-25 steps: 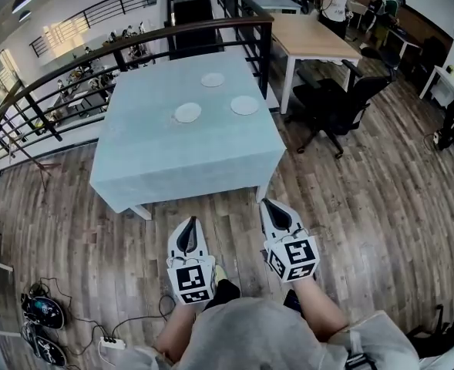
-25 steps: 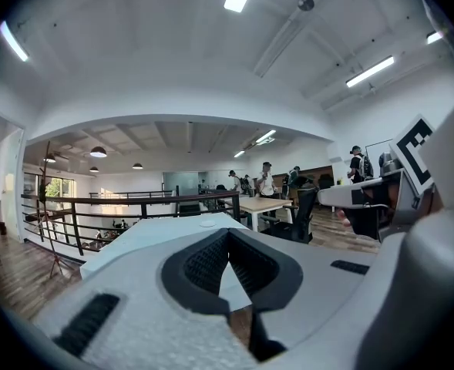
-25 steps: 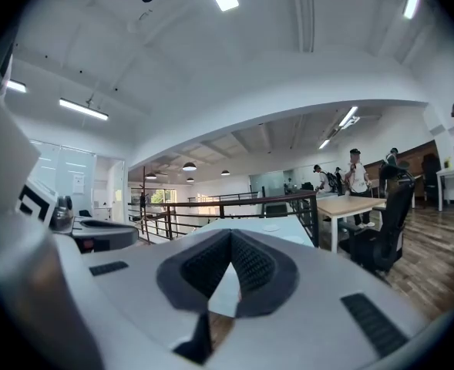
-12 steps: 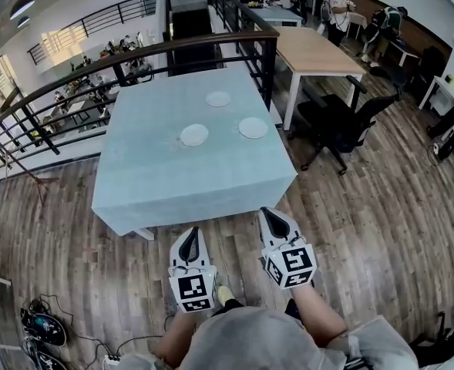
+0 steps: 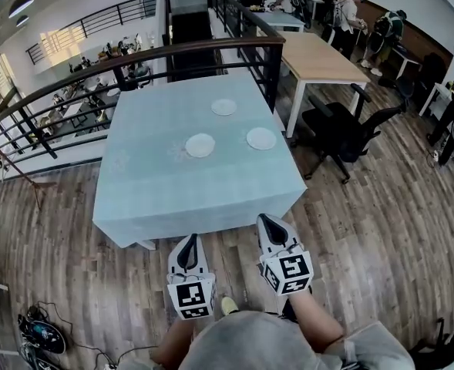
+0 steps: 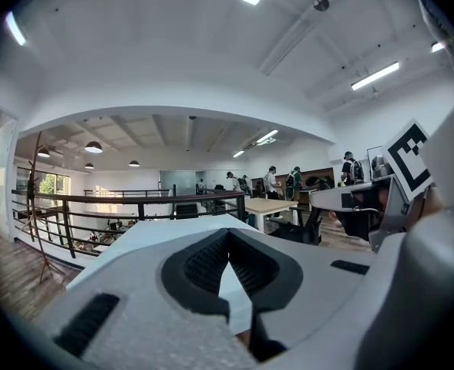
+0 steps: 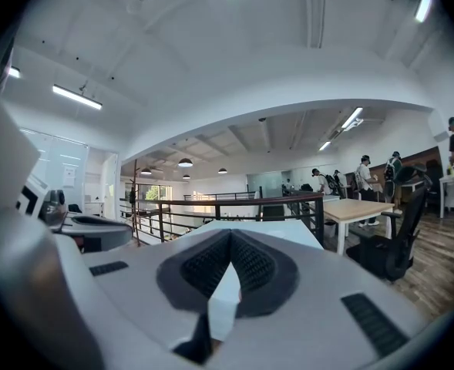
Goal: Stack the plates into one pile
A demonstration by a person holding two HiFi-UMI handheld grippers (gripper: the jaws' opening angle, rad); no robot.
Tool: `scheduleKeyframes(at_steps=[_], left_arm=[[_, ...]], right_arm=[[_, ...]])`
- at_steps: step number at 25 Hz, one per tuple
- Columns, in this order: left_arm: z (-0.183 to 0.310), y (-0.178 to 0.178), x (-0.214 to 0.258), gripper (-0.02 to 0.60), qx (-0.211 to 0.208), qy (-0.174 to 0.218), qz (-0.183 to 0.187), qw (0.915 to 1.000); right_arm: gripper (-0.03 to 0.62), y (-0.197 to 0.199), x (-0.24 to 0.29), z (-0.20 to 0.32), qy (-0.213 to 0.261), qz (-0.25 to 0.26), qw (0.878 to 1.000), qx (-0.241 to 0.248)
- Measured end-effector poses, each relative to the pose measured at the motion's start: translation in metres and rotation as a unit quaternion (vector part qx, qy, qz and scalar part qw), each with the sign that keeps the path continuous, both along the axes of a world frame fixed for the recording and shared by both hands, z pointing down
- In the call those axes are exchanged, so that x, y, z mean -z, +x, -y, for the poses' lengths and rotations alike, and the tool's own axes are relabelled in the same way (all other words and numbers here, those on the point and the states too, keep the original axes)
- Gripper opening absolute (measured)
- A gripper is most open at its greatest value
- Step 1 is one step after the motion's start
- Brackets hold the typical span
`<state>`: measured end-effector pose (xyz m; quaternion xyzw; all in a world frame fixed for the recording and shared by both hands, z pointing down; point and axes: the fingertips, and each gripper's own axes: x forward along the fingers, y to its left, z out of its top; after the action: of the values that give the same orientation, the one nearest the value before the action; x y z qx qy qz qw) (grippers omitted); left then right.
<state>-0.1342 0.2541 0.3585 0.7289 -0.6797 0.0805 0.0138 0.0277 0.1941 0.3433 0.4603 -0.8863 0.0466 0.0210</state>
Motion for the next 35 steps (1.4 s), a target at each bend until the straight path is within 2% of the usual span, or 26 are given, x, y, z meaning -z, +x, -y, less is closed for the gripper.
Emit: scheduleKeyframes(at_steps=[7, 13, 25, 35], left_arm=[[0.01, -0.025, 0.002, 0.015, 0.008, 0.002, -0.005, 1.0], [0.014, -0.035, -0.004, 0.015, 0.005, -0.006, -0.01, 0.9999], [0.026, -0.034, -0.017, 0.015, -0.003, -0.014, -0.009, 0.9999], [0.064, -0.034, -0.01, 0.015, -0.012, -0.013, -0.006, 0.9998]], right_arm=[[0.026, -0.021, 0.002, 0.01, 0.005, -0.002, 1.0, 0.003], [0.026, -0.021, -0.003, 0.013, 0.001, -0.009, 1.0, -0.009], [0.026, 0.007, -0.008, 0.032, 0.011, -0.041, 0.999, -0.034], [0.026, 0.02, 0.003, 0.073, 0.023, -0.041, 0.998, -0.049]])
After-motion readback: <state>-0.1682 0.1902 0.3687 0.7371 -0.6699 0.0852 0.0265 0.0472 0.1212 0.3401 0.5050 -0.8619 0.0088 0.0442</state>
